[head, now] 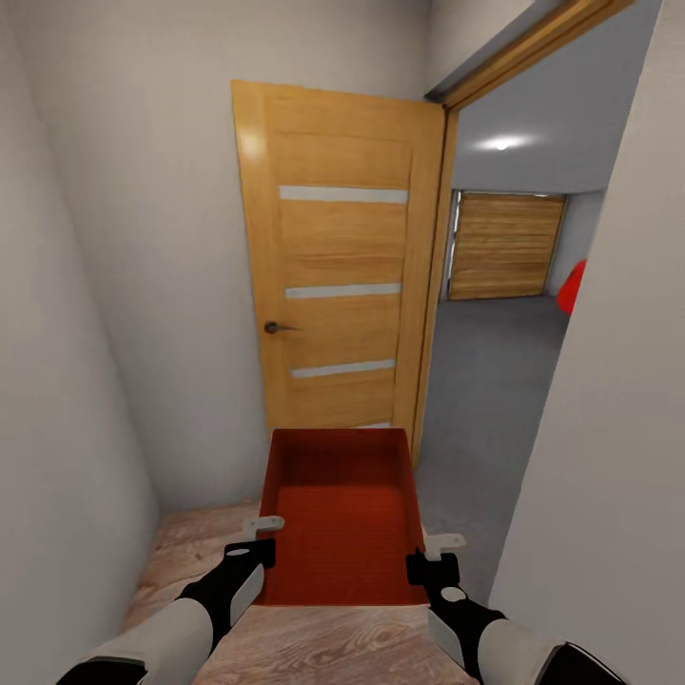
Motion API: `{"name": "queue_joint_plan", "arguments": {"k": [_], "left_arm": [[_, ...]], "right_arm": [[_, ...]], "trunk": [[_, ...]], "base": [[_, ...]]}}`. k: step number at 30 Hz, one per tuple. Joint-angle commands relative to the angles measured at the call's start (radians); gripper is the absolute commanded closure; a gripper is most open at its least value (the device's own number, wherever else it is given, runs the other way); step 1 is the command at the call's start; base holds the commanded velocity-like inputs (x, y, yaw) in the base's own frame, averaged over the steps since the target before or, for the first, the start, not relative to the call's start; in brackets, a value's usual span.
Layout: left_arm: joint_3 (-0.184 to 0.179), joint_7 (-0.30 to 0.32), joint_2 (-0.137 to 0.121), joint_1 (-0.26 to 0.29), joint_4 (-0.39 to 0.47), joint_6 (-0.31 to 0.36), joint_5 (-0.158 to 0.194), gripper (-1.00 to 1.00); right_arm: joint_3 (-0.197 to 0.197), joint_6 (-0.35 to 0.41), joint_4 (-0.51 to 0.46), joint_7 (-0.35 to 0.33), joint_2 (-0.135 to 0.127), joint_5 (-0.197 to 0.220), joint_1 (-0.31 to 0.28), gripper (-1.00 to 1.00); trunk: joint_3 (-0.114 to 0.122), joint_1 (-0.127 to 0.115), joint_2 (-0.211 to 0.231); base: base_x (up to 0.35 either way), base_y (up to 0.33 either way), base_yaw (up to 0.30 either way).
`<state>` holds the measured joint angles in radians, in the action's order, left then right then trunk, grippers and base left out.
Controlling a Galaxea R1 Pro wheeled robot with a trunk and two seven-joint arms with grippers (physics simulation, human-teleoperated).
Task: Move the two storage containers from the living room to the garage. In the garage, place one container on the floor and stack the other container on top of it (either order is fine).
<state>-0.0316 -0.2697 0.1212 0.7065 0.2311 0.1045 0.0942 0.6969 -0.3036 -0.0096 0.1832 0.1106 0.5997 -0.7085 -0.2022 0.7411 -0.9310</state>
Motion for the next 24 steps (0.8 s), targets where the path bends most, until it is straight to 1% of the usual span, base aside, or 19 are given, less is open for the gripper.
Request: {"name": "queue_joint_plan", "arguments": {"k": [1,15,18,24], "left_arm": [[0.035,-0.008,-0.067,0.001,0.005,0.007,0.059,1.00],[0.034,-0.008,-0.066,0.001,0.005,0.007,0.059,1.00],[0.035,-0.008,-0.066,0.001,0.004,0.007,0.059,1.00],[0.035,-0.008,-0.066,0.001,0.004,0.007,0.059,1.00]], "right_arm": [[-0.033,0.003,-0.003,0.001,0.000,-0.012,0.000,1.00],[-0.033,0.003,-0.003,0.001,0.000,-0.012,0.000,1.00],[-0.033,0.003,-0.003,0.001,0.000,-0.012,0.000,1.00],[-0.033,0.003,-0.003,0.001,0.000,-0.012,0.000,1.00]], "trunk": [[-0.001,0.000,-0.001],[-0.001,0.000,-0.001],[-0.001,0.000,-0.001],[-0.001,0.000,-0.001]], "base": [[0.043,0.020,-0.283],[0.014,0.008,-0.283],[0.141,0.136,-0.284],[0.198,0.216,-0.285]]}}
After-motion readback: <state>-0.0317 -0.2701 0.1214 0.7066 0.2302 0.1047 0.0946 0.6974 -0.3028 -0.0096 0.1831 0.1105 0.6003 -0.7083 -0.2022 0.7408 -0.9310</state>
